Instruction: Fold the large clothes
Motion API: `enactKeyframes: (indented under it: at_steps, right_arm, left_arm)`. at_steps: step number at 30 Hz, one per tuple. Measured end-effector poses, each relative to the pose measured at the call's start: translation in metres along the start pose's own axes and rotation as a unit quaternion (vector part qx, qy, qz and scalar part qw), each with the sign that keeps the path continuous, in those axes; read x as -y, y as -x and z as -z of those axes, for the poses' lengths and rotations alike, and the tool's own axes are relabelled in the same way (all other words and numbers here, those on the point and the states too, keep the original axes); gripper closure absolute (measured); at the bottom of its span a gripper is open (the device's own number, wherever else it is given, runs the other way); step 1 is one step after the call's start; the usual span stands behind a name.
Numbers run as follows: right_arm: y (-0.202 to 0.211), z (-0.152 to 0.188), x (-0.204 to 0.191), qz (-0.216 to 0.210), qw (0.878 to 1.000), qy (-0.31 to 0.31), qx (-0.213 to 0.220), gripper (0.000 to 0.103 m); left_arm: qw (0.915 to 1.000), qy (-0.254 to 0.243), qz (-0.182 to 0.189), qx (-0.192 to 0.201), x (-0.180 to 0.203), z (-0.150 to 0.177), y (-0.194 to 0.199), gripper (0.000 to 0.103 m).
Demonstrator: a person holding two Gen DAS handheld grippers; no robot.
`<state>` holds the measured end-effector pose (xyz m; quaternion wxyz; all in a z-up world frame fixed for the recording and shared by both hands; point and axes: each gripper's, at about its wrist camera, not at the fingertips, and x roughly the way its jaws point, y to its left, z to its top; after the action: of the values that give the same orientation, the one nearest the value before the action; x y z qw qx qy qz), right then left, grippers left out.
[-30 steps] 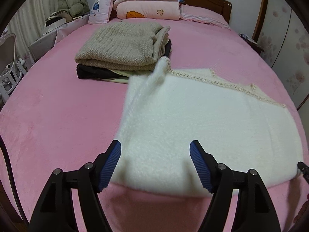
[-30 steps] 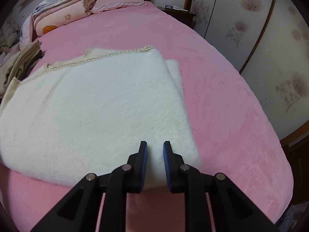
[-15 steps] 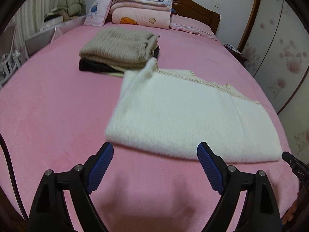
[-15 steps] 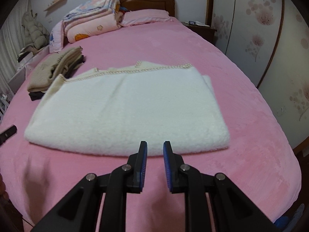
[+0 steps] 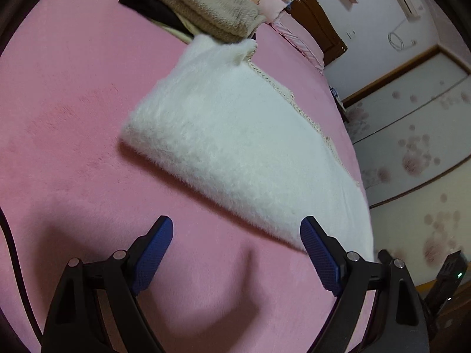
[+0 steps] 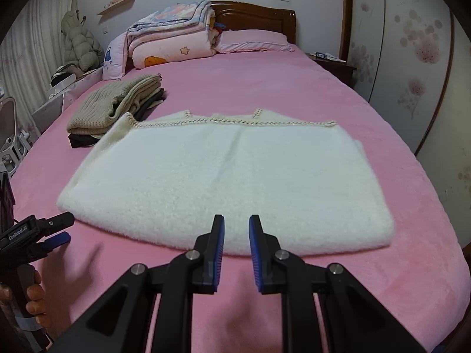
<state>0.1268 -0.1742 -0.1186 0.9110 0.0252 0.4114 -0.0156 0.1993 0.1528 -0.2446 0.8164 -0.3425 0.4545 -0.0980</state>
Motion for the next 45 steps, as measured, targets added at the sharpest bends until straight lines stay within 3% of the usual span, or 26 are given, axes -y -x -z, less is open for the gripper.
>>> enactKeyframes:
  at_steps: [4,18,21,23,26,32,37,45]
  right_arm:
    - [-0.016,-0.004,-0.008,-0.009,1.0,0.005,-0.004,0.086]
    - [-0.105,-0.051,-0.027,-0.018,1.0,0.01,-0.013,0.086]
    - [-0.119,-0.057,-0.034,-0.022,1.0,0.016,-0.015,0.086]
    - [-0.124,-0.058,-0.04,-0.02,0.999,0.024,-0.016,0.086]
    - [-0.13,-0.056,-0.048,-0.015,0.999,0.039,-0.014,0.086]
    - [-0.126,-0.051,-0.052,-0.013,0.998,0.053,-0.012,0.086]
    - [-0.139,-0.042,-0.059,-0.006,0.996,0.09,-0.027,0.086]
    - [-0.14,-0.044,-0.032,-0.076,0.996,0.035,-0.038,0.085]
  left_arm:
    - [0.9995,0.013,0.025,0.012,-0.009,-0.008,-0.013,0.016]
    - [0.9976,0.022,0.045,0.047,-0.005,-0.057,-0.062,0.017]
    - [0.998,0.026,0.031,0.049,-0.003,-0.061,-0.067,0.032]
    - [0.9985,0.028,0.008,0.046,-0.005,-0.062,-0.072,0.057]
    - [0.9985,0.029,0.012,0.044,-0.009,-0.062,-0.071,0.068]
    - [0.997,-0.024,-0.015,0.071,0.019,-0.058,-0.058,0.081]
    - [0.9877,-0.102,-0.037,0.112,0.07,-0.052,-0.042,0.082]
    - [0.9706,-0.194,-0.039,0.136,0.155,-0.044,-0.024,0.083]
